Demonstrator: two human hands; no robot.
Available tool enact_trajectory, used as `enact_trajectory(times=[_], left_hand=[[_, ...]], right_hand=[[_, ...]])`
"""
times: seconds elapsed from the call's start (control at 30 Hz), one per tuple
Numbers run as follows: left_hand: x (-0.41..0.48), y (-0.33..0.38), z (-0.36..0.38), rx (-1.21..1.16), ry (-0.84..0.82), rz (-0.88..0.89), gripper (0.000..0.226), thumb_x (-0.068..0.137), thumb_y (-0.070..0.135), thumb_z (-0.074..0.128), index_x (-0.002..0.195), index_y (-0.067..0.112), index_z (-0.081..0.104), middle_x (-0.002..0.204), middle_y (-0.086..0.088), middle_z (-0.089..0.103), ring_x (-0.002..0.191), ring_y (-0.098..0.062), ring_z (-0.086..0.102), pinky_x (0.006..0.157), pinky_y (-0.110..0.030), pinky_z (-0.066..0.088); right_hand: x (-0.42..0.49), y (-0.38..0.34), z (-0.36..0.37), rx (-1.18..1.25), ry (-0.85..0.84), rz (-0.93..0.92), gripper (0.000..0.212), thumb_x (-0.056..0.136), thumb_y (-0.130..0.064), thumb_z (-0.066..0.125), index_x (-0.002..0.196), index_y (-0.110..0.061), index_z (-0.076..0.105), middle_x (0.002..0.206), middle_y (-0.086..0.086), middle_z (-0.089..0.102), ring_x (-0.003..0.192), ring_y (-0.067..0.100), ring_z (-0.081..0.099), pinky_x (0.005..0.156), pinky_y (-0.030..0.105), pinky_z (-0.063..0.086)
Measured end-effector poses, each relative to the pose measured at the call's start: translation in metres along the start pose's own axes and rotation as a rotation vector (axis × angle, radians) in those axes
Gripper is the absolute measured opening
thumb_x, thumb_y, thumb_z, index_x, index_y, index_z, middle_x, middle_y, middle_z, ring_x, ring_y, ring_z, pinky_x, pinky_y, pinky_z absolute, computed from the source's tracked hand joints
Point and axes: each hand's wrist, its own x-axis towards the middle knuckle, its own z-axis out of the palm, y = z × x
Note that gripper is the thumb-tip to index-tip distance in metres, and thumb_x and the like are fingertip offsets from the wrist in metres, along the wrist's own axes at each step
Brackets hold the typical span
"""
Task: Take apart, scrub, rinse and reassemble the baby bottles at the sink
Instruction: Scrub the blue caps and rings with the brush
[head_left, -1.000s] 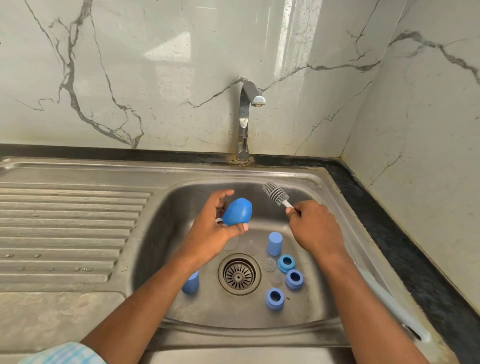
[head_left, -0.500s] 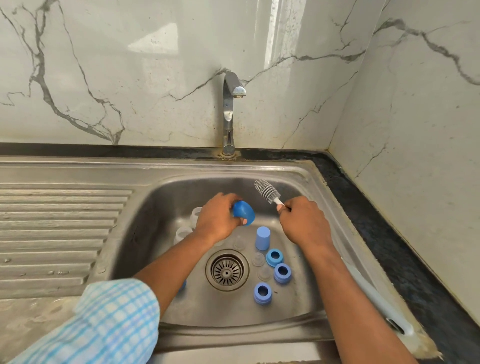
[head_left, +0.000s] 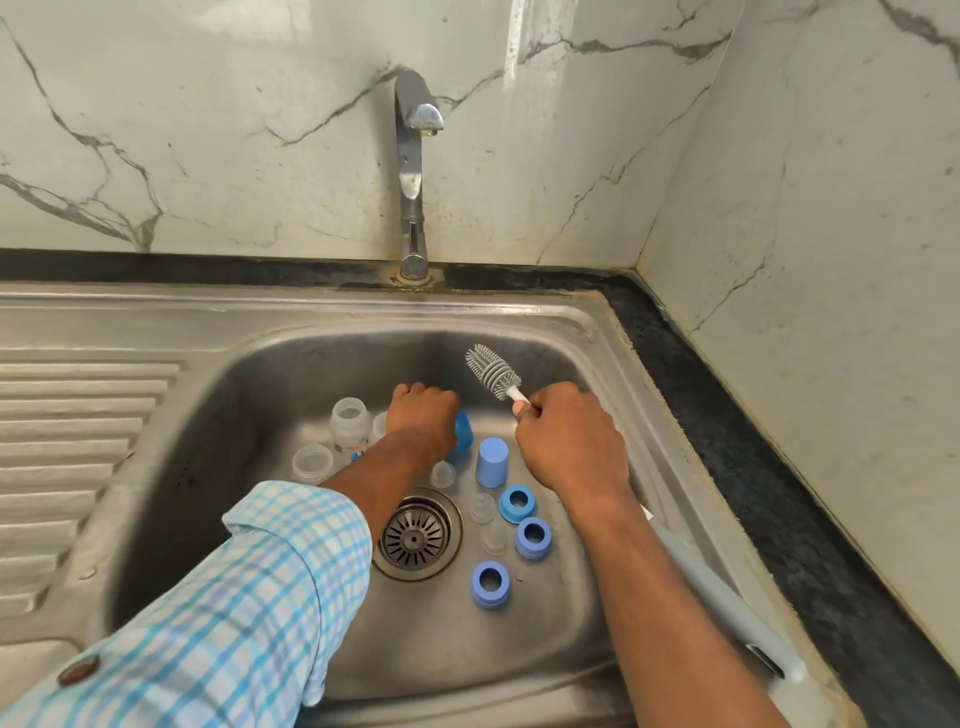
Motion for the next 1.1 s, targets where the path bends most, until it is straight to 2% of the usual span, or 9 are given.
enact_trajectory(times=[0.13,0.4,0.5,0.6,0.67,0.83,0.93,1.03,1.1], left_hand=[[0.006,0.002,0.008,0.064,-0.053,-0.008,0.037,0.087,0.034,0.068,0.119,0.021,0.059,0.122,-0.003,0.064,0.118,-0.024,0.055,0.098,-0.036,0.034],[0.005,0.009,0.004,0.1,-0.067,-0.008,0.041,0.086,0.039,0.071,0.12,0.021,0.058,0.121,-0.002,0.064,0.117,-0.024,0.057,0.1,-0.037,0.032],[0.0,0.009,0.0,0.1,-0.04,-0.006,0.031,0.088,0.037,0.068,0.114,0.022,0.06,0.116,-0.001,0.066,0.113,-0.023,0.057,0.098,-0.037,0.031],[-0.008,0.007,-0.01,0.06,0.017,-0.02,0.013,0.091,0.033,0.063,0.098,0.023,0.06,0.11,-0.001,0.066,0.111,-0.023,0.055,0.096,-0.037,0.03],[-0.015,0.003,-0.018,0.009,0.047,-0.049,0.009,0.093,0.031,0.06,0.094,0.023,0.06,0.109,-0.001,0.067,0.11,-0.024,0.054,0.095,-0.037,0.03],[-0.04,-0.009,-0.032,-0.08,0.129,-0.121,0.019,0.095,0.034,0.059,0.103,0.017,0.065,0.109,-0.004,0.066,0.111,-0.026,0.054,0.096,-0.037,0.032],[-0.059,-0.018,-0.035,-0.166,0.165,-0.172,0.023,0.095,0.036,0.058,0.109,0.022,0.068,0.108,-0.002,0.067,0.11,-0.025,0.055,0.095,-0.037,0.033],[-0.077,-0.025,-0.042,-0.248,0.169,-0.196,0.028,0.094,0.039,0.057,0.116,0.026,0.068,0.112,0.0,0.069,0.113,-0.024,0.057,0.096,-0.037,0.034],[-0.086,-0.03,-0.048,-0.28,0.174,-0.199,0.031,0.095,0.04,0.057,0.121,0.028,0.067,0.115,0.0,0.069,0.116,-0.024,0.057,0.098,-0.038,0.035]], right_hand=[[0.0,-0.001,0.003,-0.003,-0.004,-0.015,0.03,0.099,-0.038,0.049,0.105,-0.016,0.067,0.1,0.008,0.066,0.089,0.031,0.061,0.072,0.036,0.046],[0.0,-0.002,0.005,-0.035,-0.024,-0.015,0.031,0.1,-0.039,0.048,0.111,-0.016,0.066,0.106,0.009,0.065,0.097,0.031,0.061,0.072,0.034,0.04],[0.0,-0.001,0.005,-0.04,-0.026,-0.009,0.03,0.099,-0.038,0.048,0.109,-0.016,0.066,0.105,0.008,0.066,0.093,0.031,0.061,0.071,0.034,0.04],[0.0,-0.001,0.006,-0.042,-0.036,-0.003,0.027,0.099,-0.035,0.048,0.107,-0.016,0.066,0.1,0.007,0.066,0.083,0.027,0.057,0.068,0.033,0.039],[0.0,0.0,0.005,-0.038,-0.044,0.005,0.026,0.098,-0.033,0.049,0.105,-0.015,0.066,0.097,0.006,0.066,0.08,0.026,0.056,0.066,0.032,0.038],[-0.001,-0.002,-0.002,-0.034,-0.035,0.018,0.023,0.097,-0.029,0.05,0.106,-0.013,0.064,0.103,0.009,0.065,0.082,0.028,0.052,0.068,0.032,0.037],[-0.003,-0.004,-0.01,-0.035,-0.01,0.02,0.023,0.094,-0.021,0.05,0.11,-0.013,0.065,0.108,0.011,0.065,0.095,0.034,0.059,0.07,0.033,0.038],[-0.006,0.0,-0.018,0.017,0.064,0.053,0.024,0.093,-0.021,0.055,0.114,-0.017,0.066,0.112,0.012,0.067,0.104,0.035,0.061,0.078,0.035,0.043],[-0.003,0.008,-0.025,0.06,0.144,0.09,0.021,0.092,-0.021,0.059,0.11,-0.016,0.068,0.108,0.013,0.069,0.101,0.036,0.063,0.079,0.035,0.046]])
